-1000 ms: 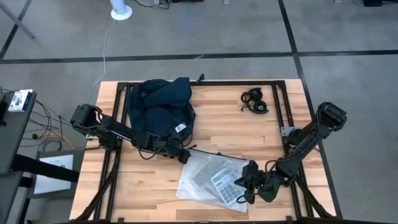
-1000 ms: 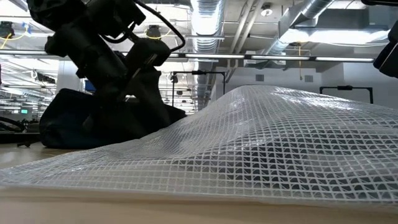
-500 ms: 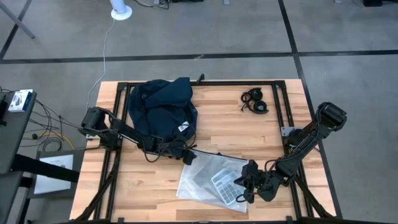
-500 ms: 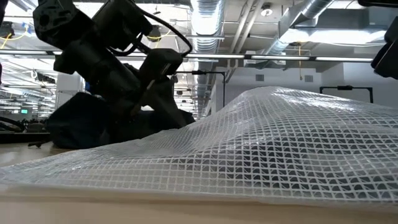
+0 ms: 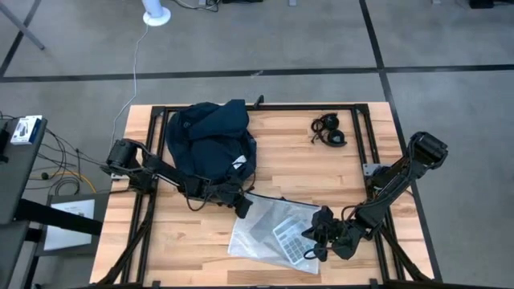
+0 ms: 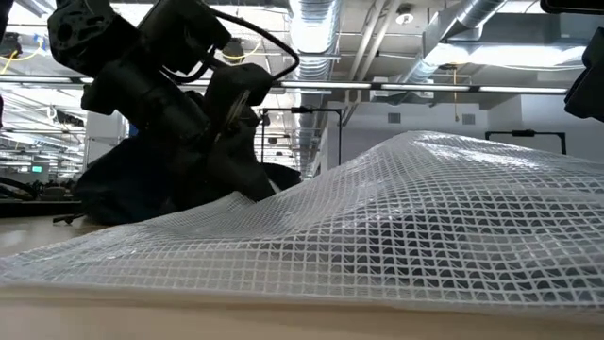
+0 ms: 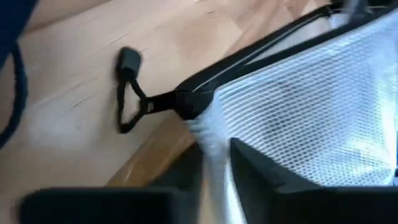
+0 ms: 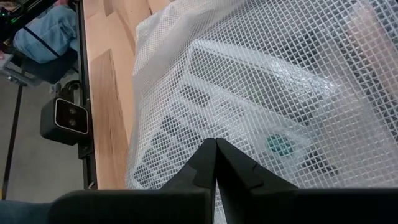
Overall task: Unpack backpack
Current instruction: Close the white zip lock bag
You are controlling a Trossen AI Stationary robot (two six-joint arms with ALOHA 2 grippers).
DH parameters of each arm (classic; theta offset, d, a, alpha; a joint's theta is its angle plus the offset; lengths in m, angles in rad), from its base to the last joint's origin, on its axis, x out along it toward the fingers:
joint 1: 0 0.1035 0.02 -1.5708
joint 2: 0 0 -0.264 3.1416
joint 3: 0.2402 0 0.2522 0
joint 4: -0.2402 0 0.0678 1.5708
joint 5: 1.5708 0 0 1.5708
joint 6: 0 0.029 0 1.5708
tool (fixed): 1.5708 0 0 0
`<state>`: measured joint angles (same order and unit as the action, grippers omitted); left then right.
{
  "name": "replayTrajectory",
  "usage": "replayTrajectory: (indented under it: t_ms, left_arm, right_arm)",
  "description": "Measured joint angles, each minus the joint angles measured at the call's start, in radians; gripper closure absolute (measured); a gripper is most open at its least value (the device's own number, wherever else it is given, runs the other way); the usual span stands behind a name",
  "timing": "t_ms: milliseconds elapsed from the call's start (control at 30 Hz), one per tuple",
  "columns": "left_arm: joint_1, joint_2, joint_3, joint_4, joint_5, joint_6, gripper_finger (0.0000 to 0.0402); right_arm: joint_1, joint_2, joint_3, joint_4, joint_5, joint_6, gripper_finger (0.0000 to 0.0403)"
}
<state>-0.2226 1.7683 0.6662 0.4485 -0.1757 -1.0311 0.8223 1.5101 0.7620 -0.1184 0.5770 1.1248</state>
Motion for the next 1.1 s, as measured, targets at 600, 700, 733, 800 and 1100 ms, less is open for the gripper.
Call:
replayTrajectory:
  t_ms: [600, 700, 733, 800, 1100]
  left_arm:
    - [-0.002, 0.000, 0.074, 0.019, -0.013, 0.161, 0.0401]
    - [-0.002, 0.000, 0.087, 0.020, -0.013, 0.206, 0.0401]
    - [-0.002, 0.000, 0.091, 0.019, -0.013, 0.219, 0.0401]
    - [-0.003, 0.000, 0.096, 0.019, -0.013, 0.236, 0.0401]
    - [-0.021, -0.009, 0.144, 0.013, -0.009, 0.287, 0.0401]
  right_arm:
    - [0.000, 0.000, 0.000, 0.003, -0.005, 0.001, 0.0403]
    - [-0.014, 0.000, 0.000, 0.003, -0.005, -0.010, 0.0403]
    - [-0.022, 0.000, 0.000, 0.003, -0.005, -0.022, 0.0403]
    - [-0.040, 0.000, 0.000, 0.003, -0.005, -0.031, 0.0403]
    - [-0.081, -0.039, 0.104, 0.041, -0.272, -0.135, 0.0403]
